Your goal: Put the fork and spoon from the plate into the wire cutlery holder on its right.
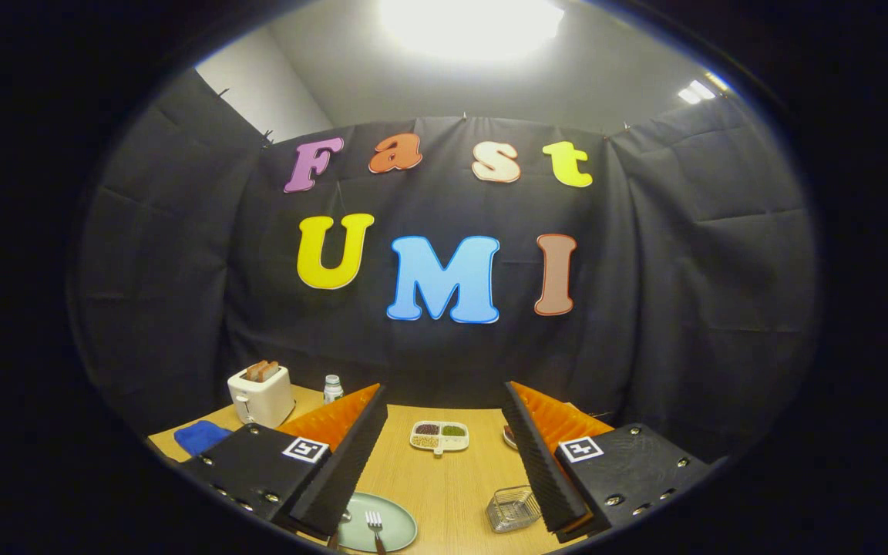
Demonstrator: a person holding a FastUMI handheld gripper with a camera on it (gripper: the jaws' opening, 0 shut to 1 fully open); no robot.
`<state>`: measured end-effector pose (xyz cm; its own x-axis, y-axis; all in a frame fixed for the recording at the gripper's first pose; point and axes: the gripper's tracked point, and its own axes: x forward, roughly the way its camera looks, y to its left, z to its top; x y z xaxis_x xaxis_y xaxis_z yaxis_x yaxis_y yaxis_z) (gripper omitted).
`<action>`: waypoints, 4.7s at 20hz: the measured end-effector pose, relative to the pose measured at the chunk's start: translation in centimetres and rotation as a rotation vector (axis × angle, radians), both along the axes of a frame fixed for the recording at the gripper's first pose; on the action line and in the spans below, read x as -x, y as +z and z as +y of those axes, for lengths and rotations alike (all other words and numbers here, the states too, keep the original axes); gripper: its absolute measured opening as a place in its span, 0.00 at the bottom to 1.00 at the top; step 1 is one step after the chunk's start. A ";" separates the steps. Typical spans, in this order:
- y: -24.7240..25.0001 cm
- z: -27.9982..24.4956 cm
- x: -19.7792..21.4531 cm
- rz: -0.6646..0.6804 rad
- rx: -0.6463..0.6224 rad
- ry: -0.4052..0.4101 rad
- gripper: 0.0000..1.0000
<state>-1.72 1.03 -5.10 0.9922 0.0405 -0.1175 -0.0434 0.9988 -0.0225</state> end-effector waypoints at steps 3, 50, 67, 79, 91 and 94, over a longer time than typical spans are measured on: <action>-1.1 0.4 0.3 0.031 0.026 0.027 0.93; -31.5 8.0 8.4 1.133 0.269 0.440 0.46; -32.8 7.7 5.9 1.333 0.164 0.399 0.11; -30.0 6.2 3.9 1.453 0.282 0.555 0.01; -22.7 -4.4 3.4 1.485 0.427 0.582 0.01; -21.4 -7.9 3.2 1.502 0.446 0.556 0.01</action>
<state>-4.95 -6.84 -26.51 -0.1312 0.0305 -0.9909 -0.6143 0.7820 0.1054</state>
